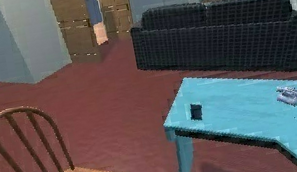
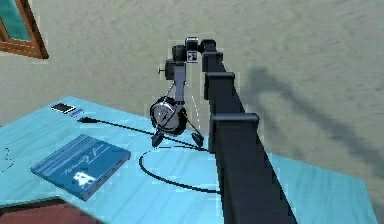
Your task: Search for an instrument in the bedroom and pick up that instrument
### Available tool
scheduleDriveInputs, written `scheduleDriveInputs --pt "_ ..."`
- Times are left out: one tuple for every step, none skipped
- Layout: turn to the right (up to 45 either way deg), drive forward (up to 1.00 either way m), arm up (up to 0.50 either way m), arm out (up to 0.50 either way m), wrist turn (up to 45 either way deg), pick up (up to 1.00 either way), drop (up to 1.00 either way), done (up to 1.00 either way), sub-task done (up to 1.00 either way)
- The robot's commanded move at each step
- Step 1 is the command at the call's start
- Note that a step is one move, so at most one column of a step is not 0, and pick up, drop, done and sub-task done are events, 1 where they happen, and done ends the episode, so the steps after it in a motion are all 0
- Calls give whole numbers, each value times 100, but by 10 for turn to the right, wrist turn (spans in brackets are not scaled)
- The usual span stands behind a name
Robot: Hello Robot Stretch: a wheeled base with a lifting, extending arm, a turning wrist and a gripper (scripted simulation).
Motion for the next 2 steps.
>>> scheduleDriveInputs --pt "0 0 0 0 450 0 0 0 0" --pt "0 0 0 0 450 0 0 0 0"
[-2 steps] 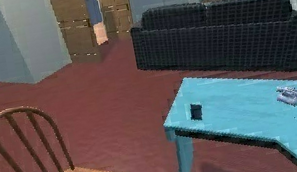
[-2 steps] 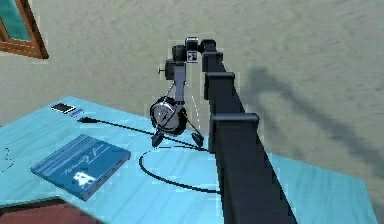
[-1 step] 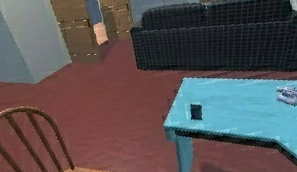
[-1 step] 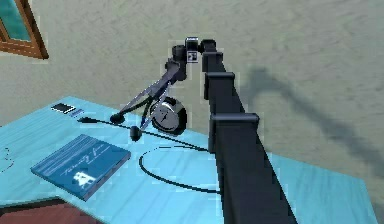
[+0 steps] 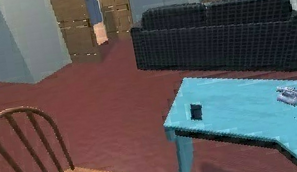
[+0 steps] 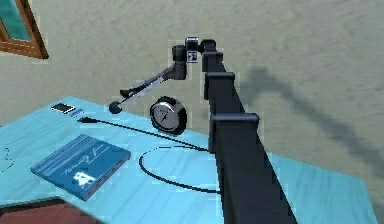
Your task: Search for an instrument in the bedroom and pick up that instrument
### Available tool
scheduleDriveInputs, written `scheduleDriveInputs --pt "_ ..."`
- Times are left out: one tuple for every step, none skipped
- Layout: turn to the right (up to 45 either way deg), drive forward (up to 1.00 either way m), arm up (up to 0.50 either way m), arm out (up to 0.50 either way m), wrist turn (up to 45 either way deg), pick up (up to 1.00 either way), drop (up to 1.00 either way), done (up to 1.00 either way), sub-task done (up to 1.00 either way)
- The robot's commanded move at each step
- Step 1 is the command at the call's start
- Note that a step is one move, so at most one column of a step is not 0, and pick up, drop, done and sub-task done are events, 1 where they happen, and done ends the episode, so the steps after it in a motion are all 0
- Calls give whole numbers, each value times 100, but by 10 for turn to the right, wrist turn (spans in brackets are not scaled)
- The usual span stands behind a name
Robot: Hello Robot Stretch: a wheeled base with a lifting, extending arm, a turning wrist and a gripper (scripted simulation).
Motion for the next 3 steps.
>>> scheduleDriveInputs --pt "0 0 0 0 450 0 0 0 0" --pt "0 0 0 0 330 0 0 0 0" --pt "0 0 -20 0 0 0 0 0 0"
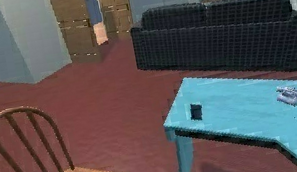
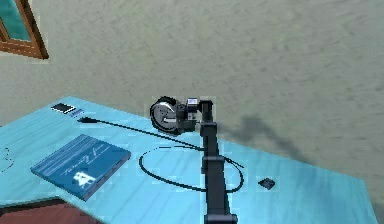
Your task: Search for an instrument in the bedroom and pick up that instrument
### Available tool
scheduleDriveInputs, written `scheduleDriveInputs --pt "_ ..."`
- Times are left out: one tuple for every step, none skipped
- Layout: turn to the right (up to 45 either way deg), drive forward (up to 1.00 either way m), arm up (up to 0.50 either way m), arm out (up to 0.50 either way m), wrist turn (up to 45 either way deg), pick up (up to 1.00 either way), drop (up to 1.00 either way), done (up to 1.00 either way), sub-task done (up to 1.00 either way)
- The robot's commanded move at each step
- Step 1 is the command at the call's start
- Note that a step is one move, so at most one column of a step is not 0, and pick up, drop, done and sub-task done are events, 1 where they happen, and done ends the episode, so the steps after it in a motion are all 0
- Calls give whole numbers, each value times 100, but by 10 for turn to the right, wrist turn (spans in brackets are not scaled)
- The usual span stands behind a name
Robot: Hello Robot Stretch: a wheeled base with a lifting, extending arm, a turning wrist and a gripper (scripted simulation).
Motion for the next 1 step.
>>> scheduleDriveInputs --pt "0 0 0 0 0 100 0 0 0"
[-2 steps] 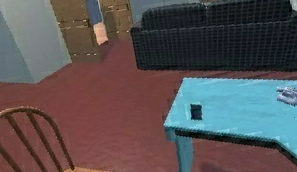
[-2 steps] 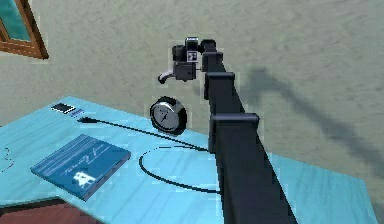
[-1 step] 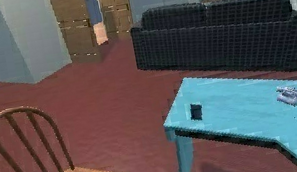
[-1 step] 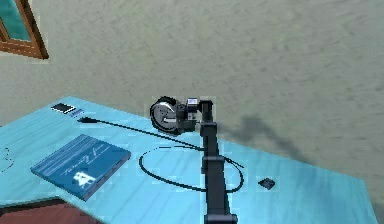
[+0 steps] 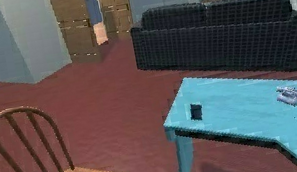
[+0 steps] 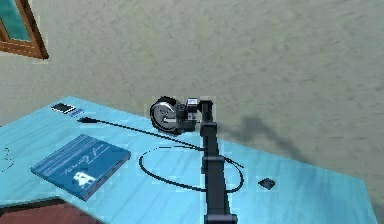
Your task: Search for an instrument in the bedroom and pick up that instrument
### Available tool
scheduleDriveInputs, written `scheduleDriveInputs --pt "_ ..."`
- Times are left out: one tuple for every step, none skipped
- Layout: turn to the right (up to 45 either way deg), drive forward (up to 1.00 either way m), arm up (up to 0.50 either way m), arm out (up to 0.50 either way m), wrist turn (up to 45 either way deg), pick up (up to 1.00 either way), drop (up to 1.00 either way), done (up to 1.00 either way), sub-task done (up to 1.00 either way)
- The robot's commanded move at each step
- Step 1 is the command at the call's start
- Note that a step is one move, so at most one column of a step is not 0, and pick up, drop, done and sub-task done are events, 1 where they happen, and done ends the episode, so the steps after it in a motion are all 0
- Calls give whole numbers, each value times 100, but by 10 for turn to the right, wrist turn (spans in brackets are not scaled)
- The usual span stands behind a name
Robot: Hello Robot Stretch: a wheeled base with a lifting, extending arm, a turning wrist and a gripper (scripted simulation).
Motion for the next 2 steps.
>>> scheduleDriveInputs --pt "0 0 10 0 0 0 0 0 0" --pt "0 0 0 0 0 0 0 100 0"
